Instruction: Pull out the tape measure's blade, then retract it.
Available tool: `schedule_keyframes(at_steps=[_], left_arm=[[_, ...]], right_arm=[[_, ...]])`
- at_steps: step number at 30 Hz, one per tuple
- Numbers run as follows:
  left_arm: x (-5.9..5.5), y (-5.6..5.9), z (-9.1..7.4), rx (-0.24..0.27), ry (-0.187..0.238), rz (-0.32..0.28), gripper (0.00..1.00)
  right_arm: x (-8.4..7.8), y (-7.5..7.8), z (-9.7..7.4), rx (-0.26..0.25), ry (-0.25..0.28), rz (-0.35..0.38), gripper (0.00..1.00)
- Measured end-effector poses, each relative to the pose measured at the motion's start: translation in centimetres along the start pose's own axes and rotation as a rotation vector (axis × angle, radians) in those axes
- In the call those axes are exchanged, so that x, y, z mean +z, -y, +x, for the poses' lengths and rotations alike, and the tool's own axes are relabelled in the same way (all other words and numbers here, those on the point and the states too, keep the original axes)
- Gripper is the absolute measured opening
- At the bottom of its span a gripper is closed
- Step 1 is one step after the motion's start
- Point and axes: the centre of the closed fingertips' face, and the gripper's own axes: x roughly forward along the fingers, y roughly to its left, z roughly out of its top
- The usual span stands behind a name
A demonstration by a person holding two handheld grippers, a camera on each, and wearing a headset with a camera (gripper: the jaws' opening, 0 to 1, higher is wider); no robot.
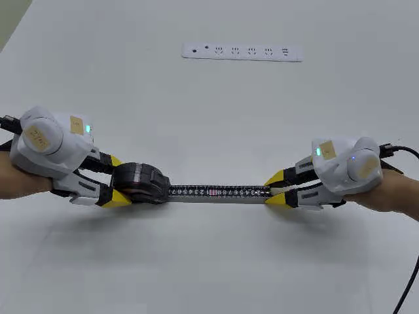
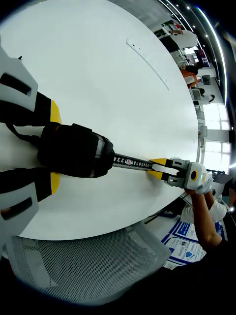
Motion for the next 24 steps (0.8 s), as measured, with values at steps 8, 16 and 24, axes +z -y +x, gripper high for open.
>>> schedule_keyframes(at_steps=[8,16,24], left_arm=[[0.0,-0.1,0.0,-0.004,-0.006,0.001,0.29],[0.0,-0.1,0.0,-0.008,-0.01,0.0,0.29],[0.0,-0.1,0.0,-0.014,-0.015,0.001,0.29]], right_arm=[[-1.1,0.3,-1.2,-0.008,-0.018,0.008,0.12],[-2.0,0.2,-2.2,-0.017,-0.032,0.019,0.12],[-2.6,0.3,-2.9,-0.025,-0.047,0.02,0.12]])
